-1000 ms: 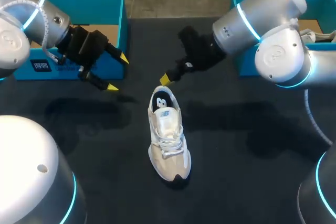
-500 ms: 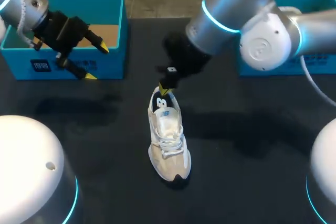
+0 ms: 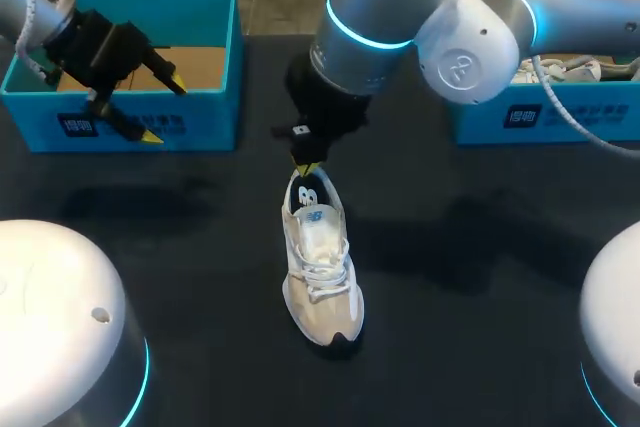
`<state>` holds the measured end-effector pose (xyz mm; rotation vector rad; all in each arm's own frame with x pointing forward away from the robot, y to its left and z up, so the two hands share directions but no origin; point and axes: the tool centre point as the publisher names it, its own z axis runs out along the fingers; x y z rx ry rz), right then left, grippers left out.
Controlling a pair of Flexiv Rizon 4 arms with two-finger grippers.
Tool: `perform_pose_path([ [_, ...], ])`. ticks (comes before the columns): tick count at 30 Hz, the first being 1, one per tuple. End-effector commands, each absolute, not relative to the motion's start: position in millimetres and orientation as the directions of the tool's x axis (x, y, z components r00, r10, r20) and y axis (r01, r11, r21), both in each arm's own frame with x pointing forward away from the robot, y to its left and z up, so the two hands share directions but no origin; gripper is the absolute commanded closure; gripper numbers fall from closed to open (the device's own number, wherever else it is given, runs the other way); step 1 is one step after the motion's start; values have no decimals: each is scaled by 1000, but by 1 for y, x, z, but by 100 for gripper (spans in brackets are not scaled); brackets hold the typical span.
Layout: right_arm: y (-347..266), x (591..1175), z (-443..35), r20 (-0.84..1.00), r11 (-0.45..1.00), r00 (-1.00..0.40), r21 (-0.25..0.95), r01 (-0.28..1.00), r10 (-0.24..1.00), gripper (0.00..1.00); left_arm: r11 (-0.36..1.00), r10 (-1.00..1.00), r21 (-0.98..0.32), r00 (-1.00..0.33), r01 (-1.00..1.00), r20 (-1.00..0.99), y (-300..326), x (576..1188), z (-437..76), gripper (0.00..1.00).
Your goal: Take the shoe out of the shoebox, open the shoe tongue, remove and reinsert the insole, then place the shoe into the shoebox
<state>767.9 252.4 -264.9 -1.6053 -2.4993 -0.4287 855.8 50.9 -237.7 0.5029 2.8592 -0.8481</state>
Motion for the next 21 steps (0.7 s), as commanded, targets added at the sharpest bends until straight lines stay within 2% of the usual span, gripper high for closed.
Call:
perform_pose_path([
  [1, 252, 768, -276, 251, 350, -395, 206, 914, 883, 100, 798, 243, -509, -946, 321, -216, 65, 854, -233, 0],
  [7, 246, 770, -293, 210, 286, -347, 272, 919, 914, 100, 817, 207, -499, -955, 289, -214, 72, 860, -232, 0],
  [21, 250, 774, -322, 209, 233, -288, 251, 939, 935, 100, 822, 200, -496, -957, 280, -208, 72, 862, -233, 0],
])
